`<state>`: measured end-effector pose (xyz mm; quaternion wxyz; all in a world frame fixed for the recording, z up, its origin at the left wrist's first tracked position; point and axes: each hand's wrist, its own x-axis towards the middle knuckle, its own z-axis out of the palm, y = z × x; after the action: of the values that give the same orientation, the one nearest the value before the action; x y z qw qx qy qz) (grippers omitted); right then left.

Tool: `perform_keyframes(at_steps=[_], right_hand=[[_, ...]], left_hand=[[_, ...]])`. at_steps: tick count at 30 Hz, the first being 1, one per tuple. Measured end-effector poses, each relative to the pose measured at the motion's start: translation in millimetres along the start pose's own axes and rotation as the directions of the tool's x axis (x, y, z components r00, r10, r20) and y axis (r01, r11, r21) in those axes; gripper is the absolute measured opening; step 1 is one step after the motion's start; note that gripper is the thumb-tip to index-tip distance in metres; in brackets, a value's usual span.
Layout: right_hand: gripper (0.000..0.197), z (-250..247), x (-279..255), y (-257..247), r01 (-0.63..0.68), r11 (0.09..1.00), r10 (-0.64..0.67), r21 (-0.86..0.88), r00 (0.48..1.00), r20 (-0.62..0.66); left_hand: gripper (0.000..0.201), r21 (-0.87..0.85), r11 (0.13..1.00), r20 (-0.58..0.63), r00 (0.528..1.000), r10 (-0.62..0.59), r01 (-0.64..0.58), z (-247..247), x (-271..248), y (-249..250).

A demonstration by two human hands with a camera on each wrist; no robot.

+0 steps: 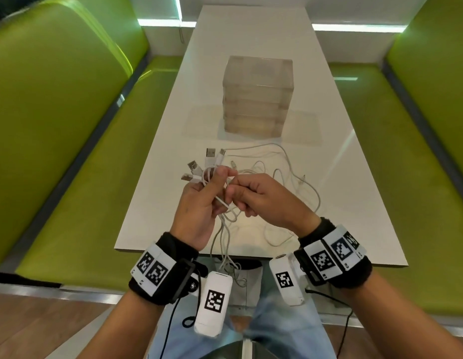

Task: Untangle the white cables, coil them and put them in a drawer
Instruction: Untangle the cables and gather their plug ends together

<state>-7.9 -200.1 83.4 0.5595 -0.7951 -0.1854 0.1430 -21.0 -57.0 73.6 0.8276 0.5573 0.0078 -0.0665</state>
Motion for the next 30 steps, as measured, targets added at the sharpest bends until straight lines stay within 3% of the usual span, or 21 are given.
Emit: perform_keyframes(at_steps=[2, 4, 6, 9, 11, 15, 21, 23, 25, 27, 30], right_hand=[[0.03, -5, -1, 3, -0.035, 0.995, 0.043, -0.095, 0.996, 0.083], [0.026, -19, -3, 9, -0.032, 0.964, 0.066, -0.265, 0.99, 0.121], [0.02, -39, -6, 19, -0.048, 0.929, 0.083, -0.366, 0.993, 0.08], [0.021, -61, -6, 29, -0.077, 0.923, 0.07, -0.377, 0.997, -0.031], [0.022, -60, -3, 26, -0.045, 0.951, 0.024, -0.307, 0.997, -0.072], [0.024, -35, 4, 8, 0.074, 0.974, -0.084, -0.212, 0.996, -0.042], [0.028, -25, 5, 2, 0.073, 0.989, -0.095, -0.128, 0.98, -0.173], [0.03, -28, 5, 3, 0.047, 0.994, -0.061, -0.095, 0.986, -0.156], [0.029, -33, 5, 6, 0.008, 0.993, -0.017, -0.115, 0.996, -0.082], [0.024, -44, 5, 13, -0.033, 0.975, 0.027, -0.22, 0.999, -0.031], [0.021, -63, 4, 27, -0.089, 0.945, 0.065, -0.314, 0.994, -0.084]], left_hand=[[0.026, -0.044, 0.999, -0.061, 0.998, 0.016, -0.018, -5, 2, 2], [0.031, -0.143, 0.988, -0.203, 0.979, 0.02, -0.05, -22, 10, 9], [0.031, -0.188, 0.975, -0.337, 0.94, 0.046, -0.115, -47, 20, 21], [0.03, -0.084, 0.986, -0.405, 0.909, 0.1, -0.146, -70, 25, 27], [0.031, 0.062, 0.993, -0.366, 0.923, 0.117, -0.101, -61, 21, 18], [0.026, 0.284, 0.958, -0.11, 0.991, 0.074, -0.04, -18, 6, -6], [0.033, 0.445, 0.894, 0.059, 0.998, 0.026, -0.05, -2, -3, -8], [0.027, 0.506, 0.859, 0.07, 0.996, 0.049, -0.078, -5, -4, -5], [0.022, 0.427, 0.902, -0.074, 0.992, 0.105, -0.064, -13, -1, -1], [0.034, 0.253, 0.964, -0.254, 0.956, 0.144, -0.078, -29, 7, 9], [0.042, 0.053, 0.979, -0.429, 0.881, 0.2, -0.197, -54, 17, 29]])
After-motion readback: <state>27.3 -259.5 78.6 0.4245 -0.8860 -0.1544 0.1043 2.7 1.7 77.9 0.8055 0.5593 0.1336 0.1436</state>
